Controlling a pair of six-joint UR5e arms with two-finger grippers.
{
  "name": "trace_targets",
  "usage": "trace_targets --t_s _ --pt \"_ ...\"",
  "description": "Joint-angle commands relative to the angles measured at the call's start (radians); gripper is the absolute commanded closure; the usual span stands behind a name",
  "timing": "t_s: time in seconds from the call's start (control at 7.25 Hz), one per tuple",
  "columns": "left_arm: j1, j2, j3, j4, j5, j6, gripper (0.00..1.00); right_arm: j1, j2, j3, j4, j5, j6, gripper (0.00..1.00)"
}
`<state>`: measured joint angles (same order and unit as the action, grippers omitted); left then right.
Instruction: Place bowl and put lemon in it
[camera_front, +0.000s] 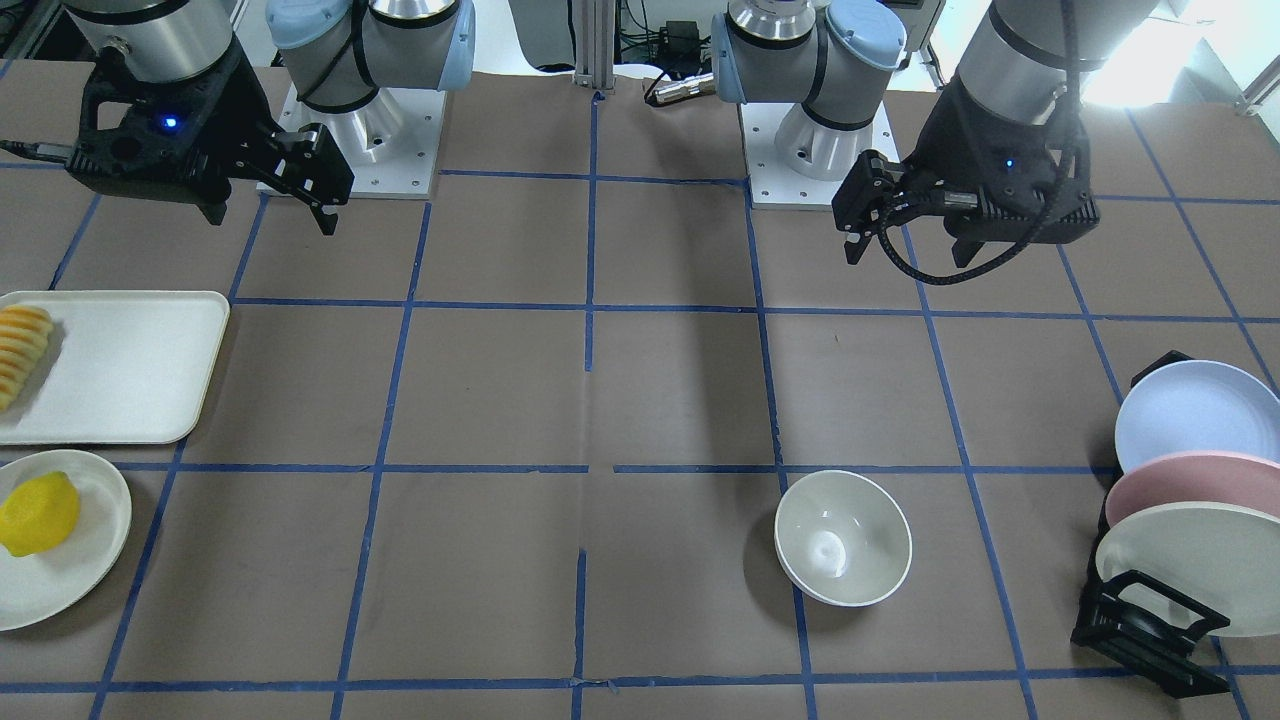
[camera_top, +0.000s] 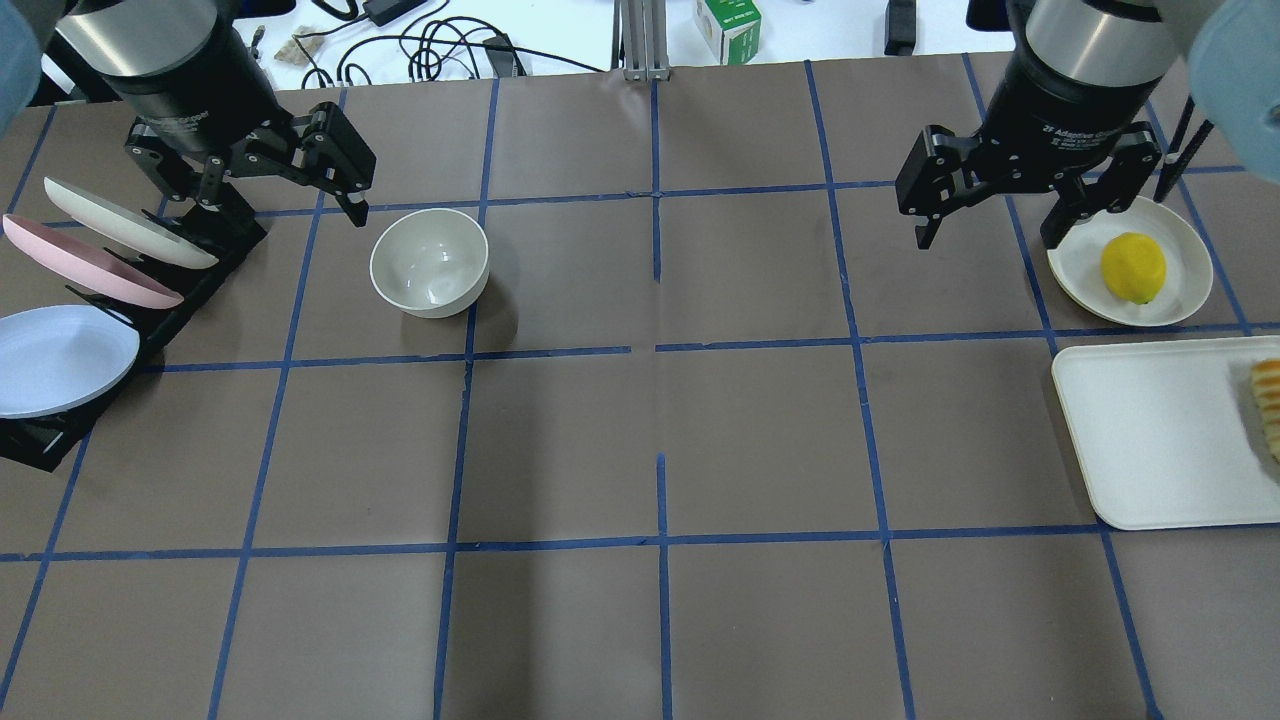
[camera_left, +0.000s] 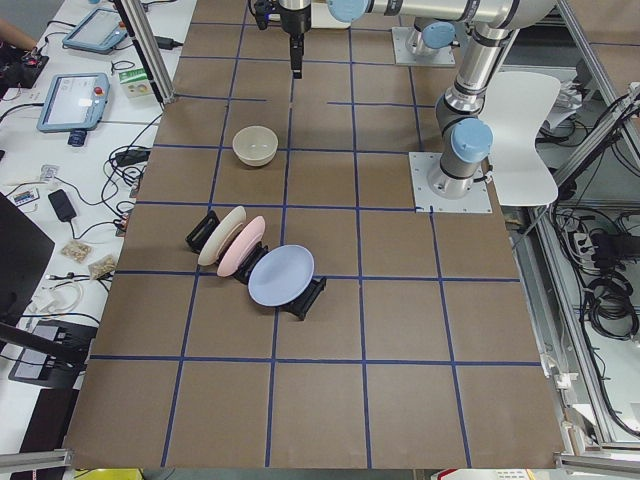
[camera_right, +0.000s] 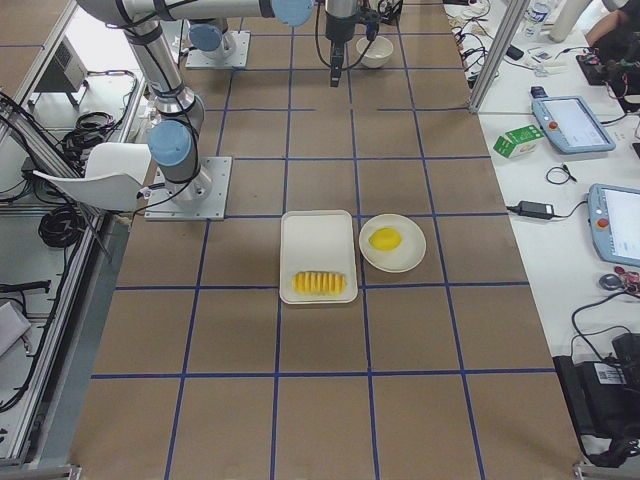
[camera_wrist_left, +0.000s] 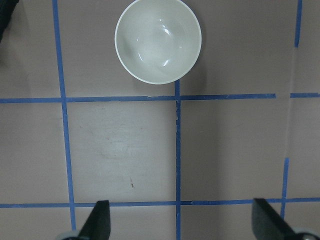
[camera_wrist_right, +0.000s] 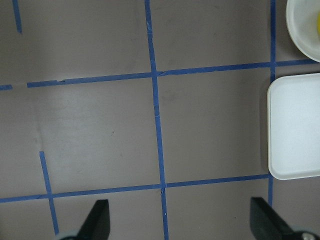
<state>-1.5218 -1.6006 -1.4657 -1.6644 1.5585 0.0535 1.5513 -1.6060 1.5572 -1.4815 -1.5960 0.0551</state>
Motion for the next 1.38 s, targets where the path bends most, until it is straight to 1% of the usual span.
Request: trace_targets --t_s 0.0,0.14,0.28,0.41,0.55,0.69,0.83,0.97,1.1,1.24 --pt "0.003 0.002 0.001 0.000 0.001 0.000 0.00 0.000 0.000 0.000 0.001 -0.001 0.005 0.00" --pt "0.015 0.008 0.002 -0.003 0.003 0.003 0.00 -0.002 0.001 -0.002 -0.003 0.001 0.003 0.00" --pt "0.038 -0.028 0.008 0.009 -0.015 0.011 0.00 -0.011 0.009 -0.003 -0.013 0.001 -0.010 0.00" --pt "0.052 -0.114 -0.005 0.096 -0.070 0.025 0.00 -0.017 0.030 0.003 -0.019 -0.022 -0.017 0.00" --pt "0.055 -0.218 0.002 0.180 -0.072 0.037 0.00 -0.066 0.072 0.004 -0.035 -0.054 -0.067 0.00" --pt "0.064 -0.304 0.017 0.268 -0.063 0.084 0.00 -0.171 0.084 0.006 -0.102 -0.080 -0.203 0.00" --pt "0.122 -0.381 0.018 0.334 -0.061 0.135 0.00 -0.277 0.127 0.006 -0.155 -0.079 -0.301 0.00" --pt "0.167 -0.447 0.002 0.410 -0.074 0.217 0.00 -0.349 0.237 0.007 -0.292 -0.079 -0.338 0.00" --pt "0.169 -0.511 0.001 0.484 -0.077 0.227 0.00 -0.391 0.321 0.007 -0.374 -0.078 -0.404 0.00" --pt "0.167 -0.550 -0.031 0.498 -0.075 0.223 0.00 -0.417 0.362 0.006 -0.428 -0.072 -0.528 0.00"
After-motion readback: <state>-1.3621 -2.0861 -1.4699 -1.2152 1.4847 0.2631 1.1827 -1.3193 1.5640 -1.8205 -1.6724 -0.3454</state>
